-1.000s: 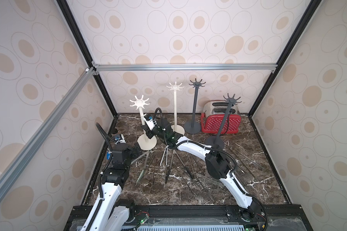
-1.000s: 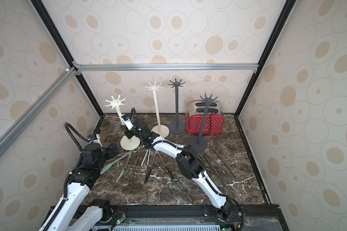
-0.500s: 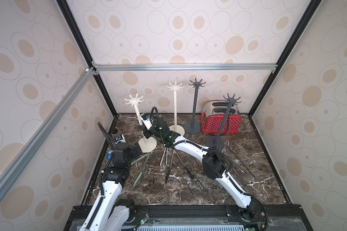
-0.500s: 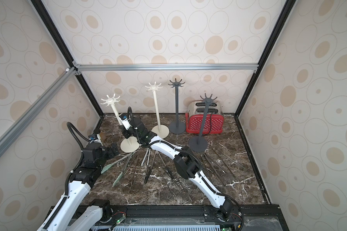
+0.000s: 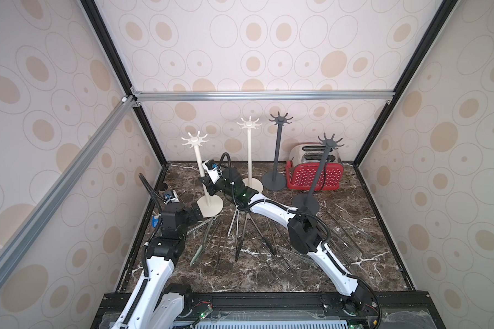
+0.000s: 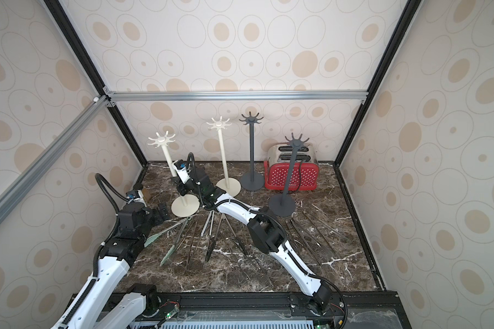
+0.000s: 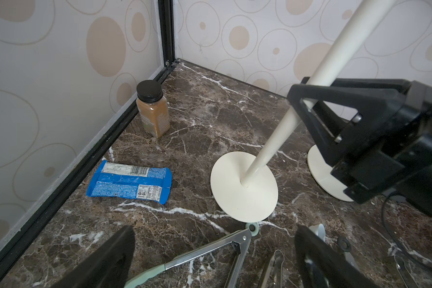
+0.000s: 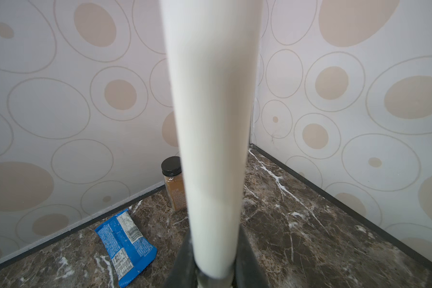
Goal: Hang food tongs on kitchen utensil racks
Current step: Place the rack at the center of the board.
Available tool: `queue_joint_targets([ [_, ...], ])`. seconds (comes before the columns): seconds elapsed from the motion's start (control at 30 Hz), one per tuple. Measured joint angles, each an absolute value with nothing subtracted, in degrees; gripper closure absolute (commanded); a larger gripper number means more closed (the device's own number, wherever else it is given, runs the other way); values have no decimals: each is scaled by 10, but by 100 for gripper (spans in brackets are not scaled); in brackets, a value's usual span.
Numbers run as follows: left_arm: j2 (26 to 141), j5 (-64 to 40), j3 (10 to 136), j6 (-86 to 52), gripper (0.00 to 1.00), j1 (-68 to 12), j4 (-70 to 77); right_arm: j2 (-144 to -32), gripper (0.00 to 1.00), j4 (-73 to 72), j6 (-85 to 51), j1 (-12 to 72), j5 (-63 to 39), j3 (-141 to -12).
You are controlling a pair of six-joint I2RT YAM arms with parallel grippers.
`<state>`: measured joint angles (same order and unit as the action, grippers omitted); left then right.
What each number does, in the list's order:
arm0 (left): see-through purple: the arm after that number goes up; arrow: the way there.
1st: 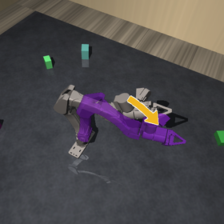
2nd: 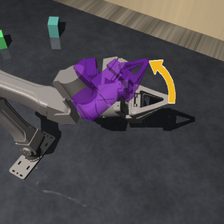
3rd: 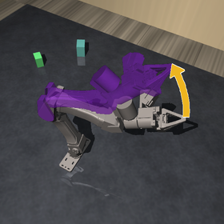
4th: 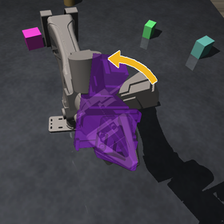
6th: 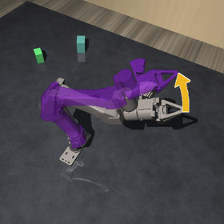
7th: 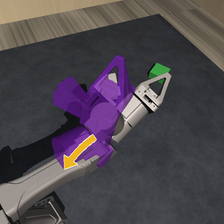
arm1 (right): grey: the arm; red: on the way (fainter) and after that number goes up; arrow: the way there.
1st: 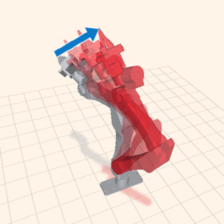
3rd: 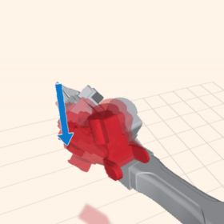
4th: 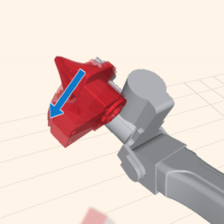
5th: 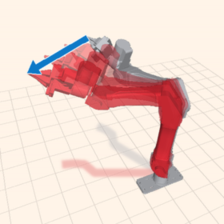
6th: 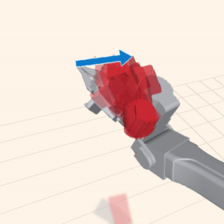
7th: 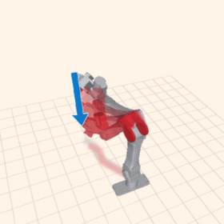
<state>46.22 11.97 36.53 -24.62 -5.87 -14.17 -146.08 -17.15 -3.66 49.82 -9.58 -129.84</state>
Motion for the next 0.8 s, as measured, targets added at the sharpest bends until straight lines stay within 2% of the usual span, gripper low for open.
queue_joint_targets([
  [0.33,462,122,355,-246,1,-59,-136,-1468,100,-197,-50,494,-109,-1296],
  [0.8,457,124,340,-246,1,-59,-121,-1435,100,-320,-36,507,-74,-1186],
])
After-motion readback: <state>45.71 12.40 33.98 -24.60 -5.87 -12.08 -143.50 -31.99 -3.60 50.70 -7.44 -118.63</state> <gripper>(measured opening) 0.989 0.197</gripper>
